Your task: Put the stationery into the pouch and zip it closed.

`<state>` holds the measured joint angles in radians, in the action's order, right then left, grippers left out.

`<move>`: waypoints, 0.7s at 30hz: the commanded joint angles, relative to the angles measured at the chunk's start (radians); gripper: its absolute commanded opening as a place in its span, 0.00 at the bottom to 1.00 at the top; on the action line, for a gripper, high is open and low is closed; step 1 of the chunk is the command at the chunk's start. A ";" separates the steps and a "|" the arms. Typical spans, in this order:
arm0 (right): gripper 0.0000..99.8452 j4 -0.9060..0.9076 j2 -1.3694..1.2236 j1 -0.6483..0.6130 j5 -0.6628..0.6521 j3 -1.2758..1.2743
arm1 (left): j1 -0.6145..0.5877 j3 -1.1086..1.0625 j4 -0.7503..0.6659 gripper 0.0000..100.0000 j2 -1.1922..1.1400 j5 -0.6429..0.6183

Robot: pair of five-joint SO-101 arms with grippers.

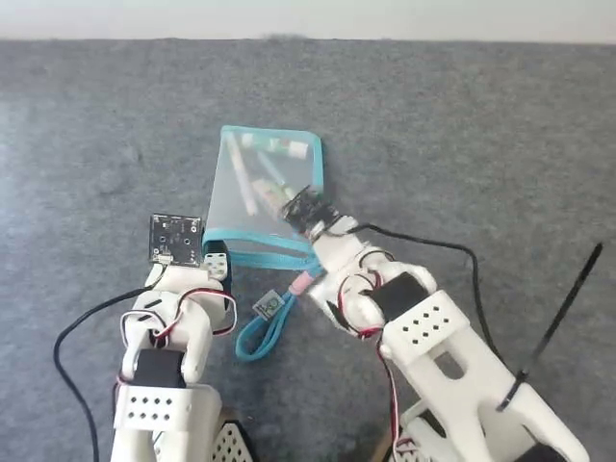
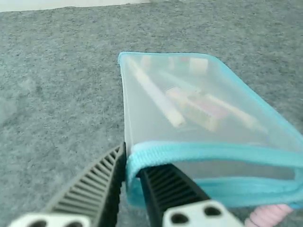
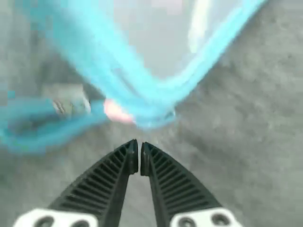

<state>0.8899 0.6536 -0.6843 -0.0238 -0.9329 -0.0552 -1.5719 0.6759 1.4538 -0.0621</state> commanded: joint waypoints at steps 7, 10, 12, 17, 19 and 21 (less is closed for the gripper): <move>0.01 -0.332 0.013 -0.081 0.434 -0.123 | 0.000 0.044 -0.031 0.01 0.002 0.009; 0.01 -0.337 0.024 -0.084 0.471 -0.166 | 0.000 0.044 -0.035 0.01 0.002 0.009; 0.01 -0.337 0.024 -0.084 0.465 -0.193 | 0.000 0.044 -0.035 0.01 0.002 0.011; 0.01 -0.335 0.025 -0.087 0.460 -0.222 | 0.000 0.044 -0.034 0.01 0.000 0.014; 0.01 -0.315 0.025 -0.094 0.465 -0.219 | 0.000 0.044 -0.032 0.01 0.000 0.014; 0.01 -0.308 0.027 -0.124 0.466 -0.216 | 0.000 0.044 -0.032 0.01 0.000 0.014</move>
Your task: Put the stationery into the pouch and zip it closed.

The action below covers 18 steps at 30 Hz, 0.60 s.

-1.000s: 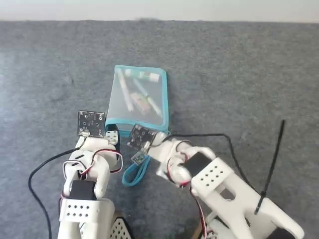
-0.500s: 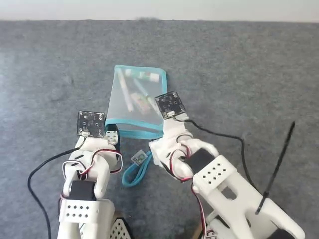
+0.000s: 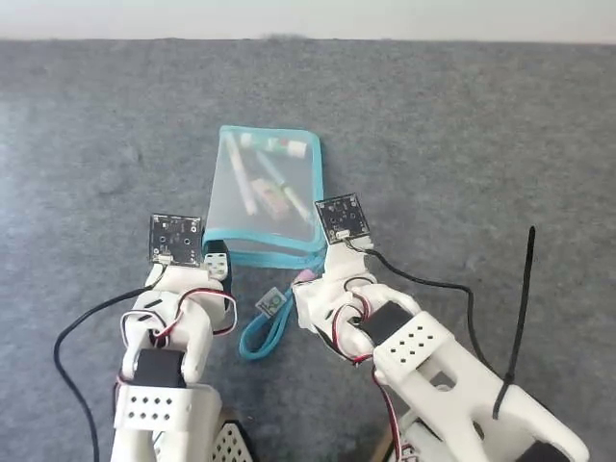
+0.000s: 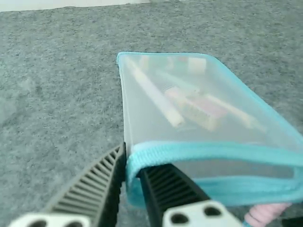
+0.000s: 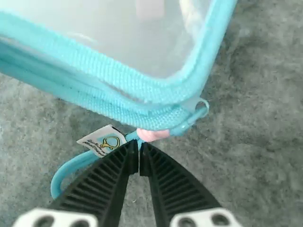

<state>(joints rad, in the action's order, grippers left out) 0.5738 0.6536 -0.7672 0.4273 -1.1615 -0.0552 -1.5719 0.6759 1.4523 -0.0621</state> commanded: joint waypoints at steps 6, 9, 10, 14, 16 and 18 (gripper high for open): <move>0.12 0.007 0.025 -0.058 0.038 0.006 | 0.000 0.044 -0.032 0.01 0.002 0.014; 0.24 0.015 0.021 -0.059 0.123 0.005 | 0.000 0.042 -0.032 0.01 0.002 0.014; 0.27 0.015 0.016 -0.056 0.150 0.005 | 0.000 0.042 -0.032 0.01 0.002 0.014; 0.37 -0.042 0.013 -0.058 0.255 0.006 | 0.002 0.042 -0.032 0.01 0.002 0.014; 0.37 -0.105 0.010 -0.056 0.255 0.005 | 0.003 0.042 -0.032 0.01 0.002 0.014; 0.35 -0.142 -0.001 -0.056 0.245 -0.005 | 0.002 0.033 -0.032 0.01 0.002 0.014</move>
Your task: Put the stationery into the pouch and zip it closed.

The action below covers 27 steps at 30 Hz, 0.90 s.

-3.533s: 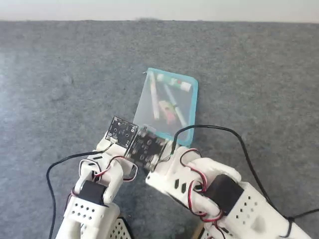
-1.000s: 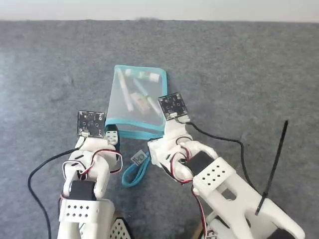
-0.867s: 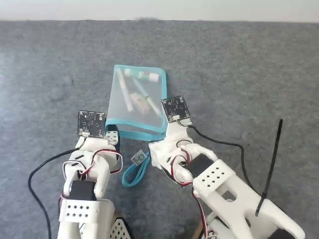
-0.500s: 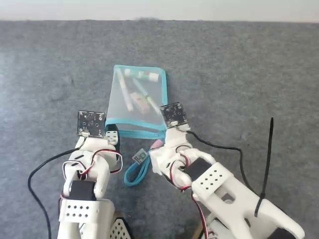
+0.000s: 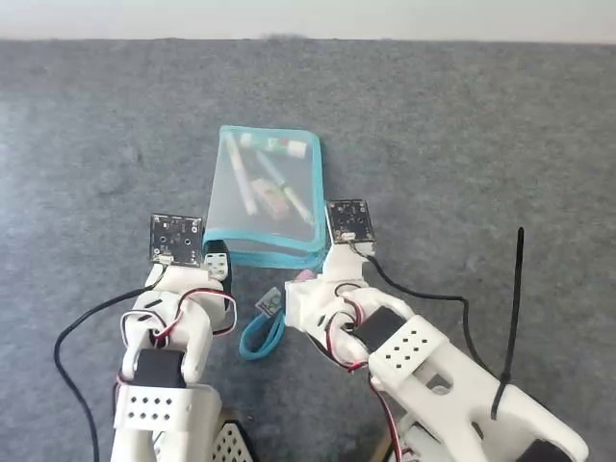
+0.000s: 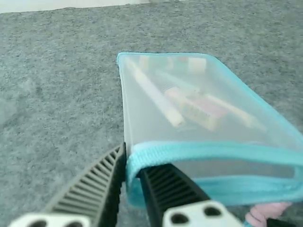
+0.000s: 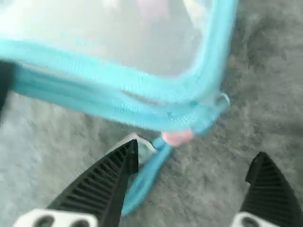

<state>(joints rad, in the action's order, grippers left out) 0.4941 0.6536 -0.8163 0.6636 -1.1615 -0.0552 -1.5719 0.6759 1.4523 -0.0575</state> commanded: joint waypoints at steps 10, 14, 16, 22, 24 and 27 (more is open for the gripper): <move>0.26 -0.375 -0.219 0.065 -0.034 -0.025 | 0.002 0.033 -0.032 0.01 0.002 0.009; 0.18 -0.453 -0.288 0.153 -0.034 -0.025 | 0.002 0.033 -0.032 0.01 0.006 0.005; 0.15 -0.461 -0.302 0.162 -0.034 -0.025 | 0.002 0.033 -0.032 0.01 0.006 0.005; 0.07 -0.453 -0.303 0.166 -0.035 -0.049 | 0.002 0.033 -0.032 0.01 0.006 0.003; 0.04 -0.406 -0.302 0.168 -0.040 -0.048 | 0.002 0.033 -0.032 0.01 0.008 0.003; 0.02 -0.286 -0.302 0.180 -0.157 -0.014 | 0.000 0.033 -0.032 0.01 0.008 0.003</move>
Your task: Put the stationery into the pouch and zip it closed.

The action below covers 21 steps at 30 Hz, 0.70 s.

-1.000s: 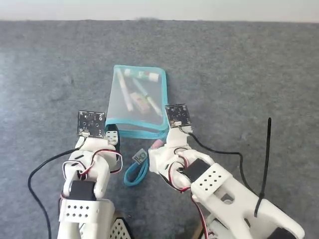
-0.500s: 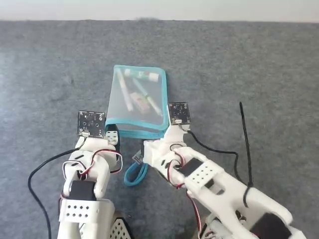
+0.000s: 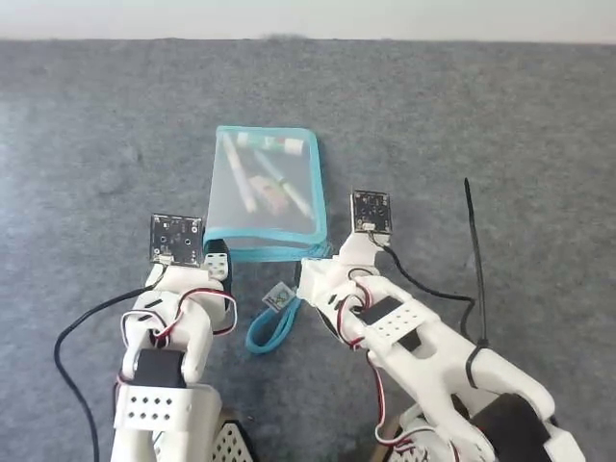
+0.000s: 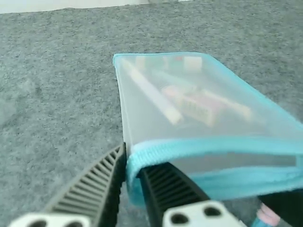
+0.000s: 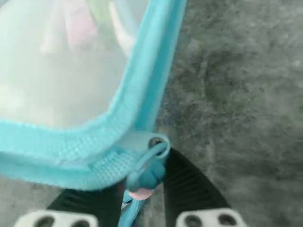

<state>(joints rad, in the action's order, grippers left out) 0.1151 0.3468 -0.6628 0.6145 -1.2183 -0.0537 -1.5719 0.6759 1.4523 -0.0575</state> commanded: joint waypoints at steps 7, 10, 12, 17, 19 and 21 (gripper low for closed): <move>0.01 0.615 0.058 0.180 -0.784 0.282 | -0.002 0.033 -0.032 0.01 0.006 0.008; 0.01 0.800 0.163 0.186 -0.796 0.362 | 0.005 0.033 -0.032 0.01 0.006 0.009; 0.01 0.846 0.251 0.182 -0.815 0.370 | 0.006 0.033 -0.032 0.01 0.005 0.009; 0.01 0.983 0.418 0.119 -0.914 0.411 | 0.008 0.033 -0.032 0.01 0.002 0.009; 0.01 1.058 0.443 0.071 -0.942 0.466 | 0.017 0.033 -0.031 0.01 0.002 0.009; 0.01 1.116 0.444 0.010 -0.947 0.534 | 0.046 0.031 -0.029 0.01 0.002 0.011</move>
<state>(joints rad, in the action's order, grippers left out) 1.1492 0.7334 -0.5769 -0.3015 -0.8101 -0.0368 -1.5704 0.6759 1.4523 -0.0575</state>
